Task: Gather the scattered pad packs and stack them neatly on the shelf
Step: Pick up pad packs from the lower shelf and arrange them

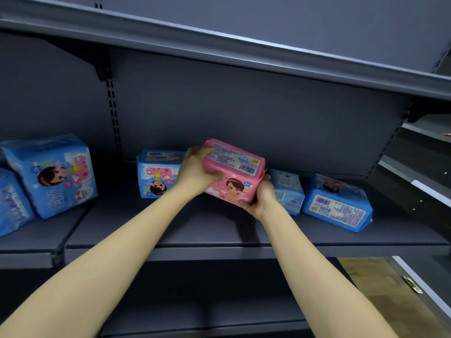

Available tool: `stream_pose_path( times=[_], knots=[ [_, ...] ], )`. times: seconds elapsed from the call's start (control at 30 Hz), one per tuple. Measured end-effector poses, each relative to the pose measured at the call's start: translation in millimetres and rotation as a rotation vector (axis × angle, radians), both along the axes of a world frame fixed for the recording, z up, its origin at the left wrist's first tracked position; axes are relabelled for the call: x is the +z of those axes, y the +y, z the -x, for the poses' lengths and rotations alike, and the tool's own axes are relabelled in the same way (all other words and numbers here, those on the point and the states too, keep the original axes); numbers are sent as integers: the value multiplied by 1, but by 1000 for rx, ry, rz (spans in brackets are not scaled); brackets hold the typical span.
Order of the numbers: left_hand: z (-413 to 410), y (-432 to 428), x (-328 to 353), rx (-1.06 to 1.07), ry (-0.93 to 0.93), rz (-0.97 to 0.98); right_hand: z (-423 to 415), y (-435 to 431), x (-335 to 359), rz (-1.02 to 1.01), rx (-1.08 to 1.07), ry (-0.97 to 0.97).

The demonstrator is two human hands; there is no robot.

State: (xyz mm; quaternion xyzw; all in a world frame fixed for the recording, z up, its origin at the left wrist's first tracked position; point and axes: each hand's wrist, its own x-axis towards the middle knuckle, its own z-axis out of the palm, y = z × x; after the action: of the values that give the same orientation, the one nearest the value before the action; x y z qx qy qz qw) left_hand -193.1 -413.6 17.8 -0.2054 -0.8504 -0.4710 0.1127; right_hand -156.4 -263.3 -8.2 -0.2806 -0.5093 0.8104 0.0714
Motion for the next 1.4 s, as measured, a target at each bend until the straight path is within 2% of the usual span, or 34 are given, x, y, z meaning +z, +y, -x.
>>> stream_pose_path(
  times=[0.17, 0.37, 0.47, 0.57, 0.7, 0.93, 1.2, 1.4],
  knots=[
    [-15, -1, -6, 40, -4, 25, -15, -11, 8, -314, -97, 147],
    [-38, -5, -6, 81, 7, 18, -50, -24, 3, -911, -70, 270],
    [-52, -11, 2, 62, 21, 7, -72, -35, 2, -1206, 49, 204],
    [-66, -22, 6, 52, 40, 60, -82, -46, 5, -1409, 37, 92],
    [-84, -44, 5, 82, 28, 142, -91, -67, 9, -1481, 33, 98],
    [-101, -90, 4, 172, -60, 287, -94, -118, 20, -1596, 151, 75],
    [-105, -161, 11, 349, -115, 393, -73, -188, 27, -1491, 361, 160],
    [-116, -221, 16, 567, -167, 381, -56, -250, 28, -1443, 552, 286]
  ],
)
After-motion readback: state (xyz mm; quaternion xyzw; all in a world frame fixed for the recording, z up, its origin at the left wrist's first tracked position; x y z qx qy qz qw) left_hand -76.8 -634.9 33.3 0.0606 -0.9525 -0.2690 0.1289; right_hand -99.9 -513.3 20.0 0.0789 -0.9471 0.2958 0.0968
